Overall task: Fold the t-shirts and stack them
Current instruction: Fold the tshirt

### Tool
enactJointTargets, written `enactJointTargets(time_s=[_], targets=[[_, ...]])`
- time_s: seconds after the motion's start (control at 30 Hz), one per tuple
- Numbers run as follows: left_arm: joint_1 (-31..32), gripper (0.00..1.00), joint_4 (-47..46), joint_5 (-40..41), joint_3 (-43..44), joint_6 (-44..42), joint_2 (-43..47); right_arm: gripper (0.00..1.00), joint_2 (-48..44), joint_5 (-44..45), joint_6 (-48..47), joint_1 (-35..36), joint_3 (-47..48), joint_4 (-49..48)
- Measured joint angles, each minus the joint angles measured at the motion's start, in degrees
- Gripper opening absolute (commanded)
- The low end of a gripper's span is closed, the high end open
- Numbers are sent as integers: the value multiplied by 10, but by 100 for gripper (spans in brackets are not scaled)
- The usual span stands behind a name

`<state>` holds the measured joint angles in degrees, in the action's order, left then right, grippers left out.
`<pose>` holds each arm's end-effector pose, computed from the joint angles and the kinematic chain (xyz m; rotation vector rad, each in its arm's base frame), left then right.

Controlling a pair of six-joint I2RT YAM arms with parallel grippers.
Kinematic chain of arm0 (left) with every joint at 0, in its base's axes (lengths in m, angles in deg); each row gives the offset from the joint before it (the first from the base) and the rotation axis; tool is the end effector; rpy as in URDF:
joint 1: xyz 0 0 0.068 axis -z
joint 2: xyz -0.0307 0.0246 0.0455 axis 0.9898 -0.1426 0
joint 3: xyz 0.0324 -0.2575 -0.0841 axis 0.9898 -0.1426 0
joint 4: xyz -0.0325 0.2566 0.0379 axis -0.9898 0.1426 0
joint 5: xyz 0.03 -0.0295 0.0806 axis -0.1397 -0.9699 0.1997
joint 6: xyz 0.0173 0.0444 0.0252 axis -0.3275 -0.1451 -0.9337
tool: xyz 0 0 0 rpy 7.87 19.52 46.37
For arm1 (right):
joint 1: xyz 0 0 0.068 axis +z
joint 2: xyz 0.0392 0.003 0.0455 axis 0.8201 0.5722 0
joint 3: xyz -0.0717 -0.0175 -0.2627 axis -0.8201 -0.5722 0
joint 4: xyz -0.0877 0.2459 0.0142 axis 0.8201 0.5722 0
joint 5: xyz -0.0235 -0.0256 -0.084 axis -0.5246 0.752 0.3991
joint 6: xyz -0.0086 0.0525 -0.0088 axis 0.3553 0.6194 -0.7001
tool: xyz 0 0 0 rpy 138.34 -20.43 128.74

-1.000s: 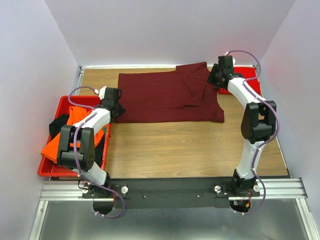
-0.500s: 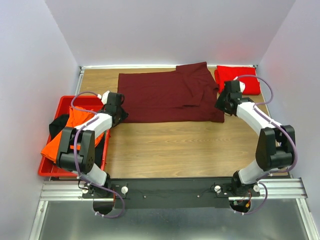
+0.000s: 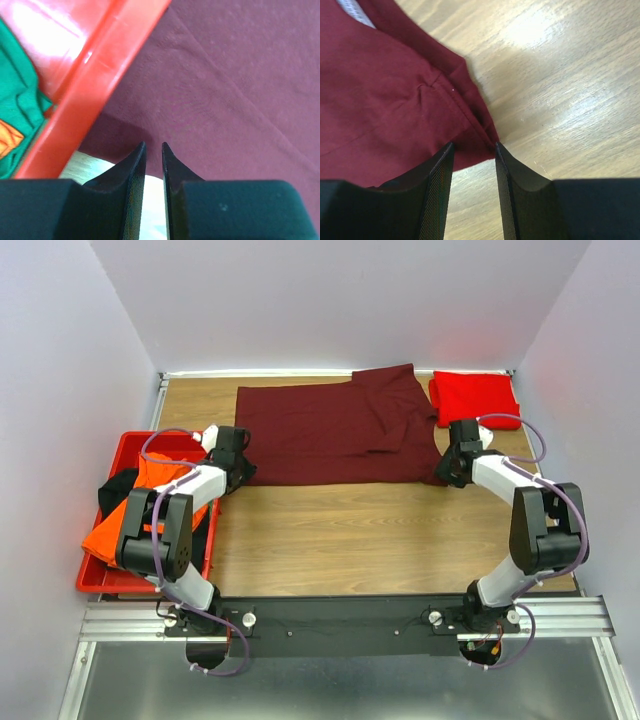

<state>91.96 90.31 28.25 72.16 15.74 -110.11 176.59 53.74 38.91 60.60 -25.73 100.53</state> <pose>0.3136 -0.0496 0.1708 -0.9217 2.2552 -0.2573 0.3180 0.0222 0.1781 0.7098 2.4121 -0.0222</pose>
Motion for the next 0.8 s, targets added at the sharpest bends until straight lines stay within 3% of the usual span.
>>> enactJointTargets(time_s=[0.33,0.43,0.53,0.8], targets=[[4,25,7,38,1,21,-25,44,21,-1,14,-3,-7,-21],[5,22,11,46,2,25,-26,24,25,0,16,-3,-7,-26],[5,19,12,53,5,27,-29,12,25,0,15,-3,-7,-28],[7,19,16,67,8,29,-32,6,17,31,-17,-5,-7,-28]])
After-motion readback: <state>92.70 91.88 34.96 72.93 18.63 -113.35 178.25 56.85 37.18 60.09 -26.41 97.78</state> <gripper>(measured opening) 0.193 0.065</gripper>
